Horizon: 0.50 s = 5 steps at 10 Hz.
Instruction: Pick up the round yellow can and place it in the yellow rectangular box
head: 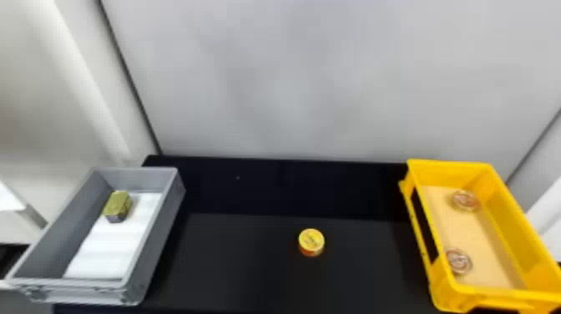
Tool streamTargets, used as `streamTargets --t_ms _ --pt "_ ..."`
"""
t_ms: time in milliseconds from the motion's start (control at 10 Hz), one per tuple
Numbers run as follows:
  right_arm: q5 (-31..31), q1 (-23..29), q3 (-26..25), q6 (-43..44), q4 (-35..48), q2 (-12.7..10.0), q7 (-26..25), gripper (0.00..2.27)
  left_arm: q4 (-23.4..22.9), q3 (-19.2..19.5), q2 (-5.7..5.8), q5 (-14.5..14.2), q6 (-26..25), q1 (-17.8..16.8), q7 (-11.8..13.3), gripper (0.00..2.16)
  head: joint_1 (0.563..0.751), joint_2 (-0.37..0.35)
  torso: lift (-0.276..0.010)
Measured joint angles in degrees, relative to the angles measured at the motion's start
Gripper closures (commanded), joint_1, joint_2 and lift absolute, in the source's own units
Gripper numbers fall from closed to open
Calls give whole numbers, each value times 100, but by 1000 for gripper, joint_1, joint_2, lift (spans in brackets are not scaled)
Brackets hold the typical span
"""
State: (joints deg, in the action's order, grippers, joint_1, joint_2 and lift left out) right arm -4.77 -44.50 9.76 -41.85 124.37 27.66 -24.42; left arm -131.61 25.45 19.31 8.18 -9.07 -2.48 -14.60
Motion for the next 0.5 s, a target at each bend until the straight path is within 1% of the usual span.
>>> streamTargets --t_ms 100,200,300,400,500 --pt "-458 -272 -86 -923 -204 -200 13 78 3 -15 5 0 -18 -4 0 165 694 54 -3" --pt "-881 -618 -181 -1822 -588 -396 197 87 4 -30 15 0 -37 -6 0 163 694 54 -3" --pt "-1392 -933 -218 -2516 -1178 -516 395 111 13 -47 19 0 -51 -5 0 163 694 54 -3" --pt "-1957 -1112 -156 -2878 -1910 -558 589 113 29 -69 16 0 -50 -3 0 163 694 54 -3" --pt "-2409 -1144 -9 -2964 -2651 -587 755 111 47 -95 10 -2 -38 -6 0 163 694 54 -3"
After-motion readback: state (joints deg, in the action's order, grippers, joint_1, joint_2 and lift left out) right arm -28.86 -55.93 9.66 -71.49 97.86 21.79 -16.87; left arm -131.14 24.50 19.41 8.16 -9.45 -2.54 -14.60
